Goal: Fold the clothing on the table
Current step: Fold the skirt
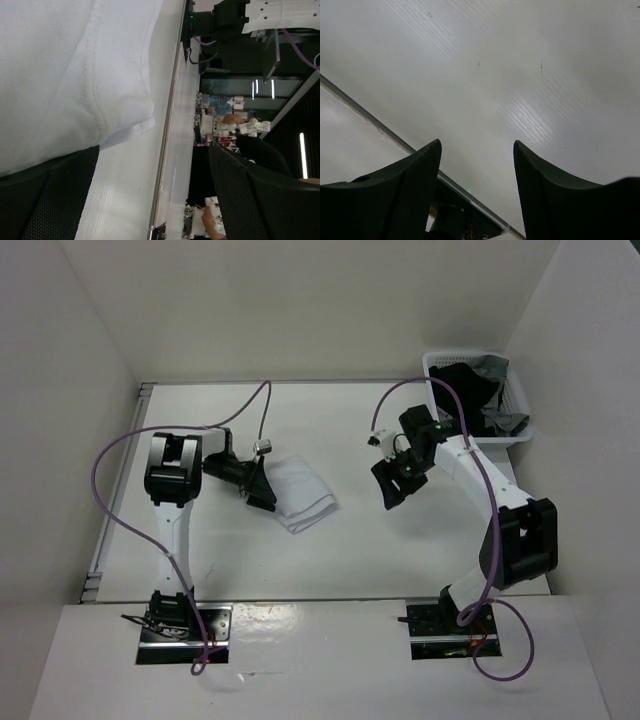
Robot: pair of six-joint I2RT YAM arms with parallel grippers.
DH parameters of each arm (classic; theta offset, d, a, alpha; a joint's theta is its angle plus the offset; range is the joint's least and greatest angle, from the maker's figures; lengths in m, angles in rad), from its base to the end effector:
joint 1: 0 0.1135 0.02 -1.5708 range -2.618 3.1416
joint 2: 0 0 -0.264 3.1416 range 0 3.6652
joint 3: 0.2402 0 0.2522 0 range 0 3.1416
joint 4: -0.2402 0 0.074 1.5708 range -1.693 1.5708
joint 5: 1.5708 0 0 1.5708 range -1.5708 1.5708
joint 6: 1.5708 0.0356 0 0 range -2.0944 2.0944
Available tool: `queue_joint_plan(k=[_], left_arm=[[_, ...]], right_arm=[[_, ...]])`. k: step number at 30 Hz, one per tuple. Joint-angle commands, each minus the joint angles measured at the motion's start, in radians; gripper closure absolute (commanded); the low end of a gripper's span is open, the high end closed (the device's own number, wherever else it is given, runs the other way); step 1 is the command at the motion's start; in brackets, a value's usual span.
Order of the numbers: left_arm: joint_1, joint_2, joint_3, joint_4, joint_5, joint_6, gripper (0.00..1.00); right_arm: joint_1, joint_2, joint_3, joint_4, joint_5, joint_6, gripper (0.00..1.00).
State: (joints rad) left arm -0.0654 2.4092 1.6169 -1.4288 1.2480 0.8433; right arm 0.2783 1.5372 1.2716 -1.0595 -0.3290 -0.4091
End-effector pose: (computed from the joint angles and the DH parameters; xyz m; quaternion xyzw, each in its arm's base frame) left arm 0.3764 -0.0585 0.0899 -0.1698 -0.7729 0.6106 0.0299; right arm 0.2751 0.0906 0.2665 -0.3488 0.9150 0.1543 0.1313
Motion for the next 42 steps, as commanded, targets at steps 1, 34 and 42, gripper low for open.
queue_joint_plan(k=[1, 34, 42], left_arm=[[0.004, -0.024, -0.066, 0.131, -0.130, 0.053, 0.03], [-0.290, -0.081, 0.009, 0.131, -0.104, -0.013, 0.02], [-0.290, 0.025, -0.071, 0.131, -0.104, 0.051, 0.02]], right_arm=[[-0.016, -0.063, -0.008, 0.026, -0.002, 0.007, 0.35], [-0.255, -0.258, -0.037, 0.006, -0.124, -0.002, 0.34], [-0.255, -0.238, -0.046, 0.026, -0.124, -0.002, 0.34]])
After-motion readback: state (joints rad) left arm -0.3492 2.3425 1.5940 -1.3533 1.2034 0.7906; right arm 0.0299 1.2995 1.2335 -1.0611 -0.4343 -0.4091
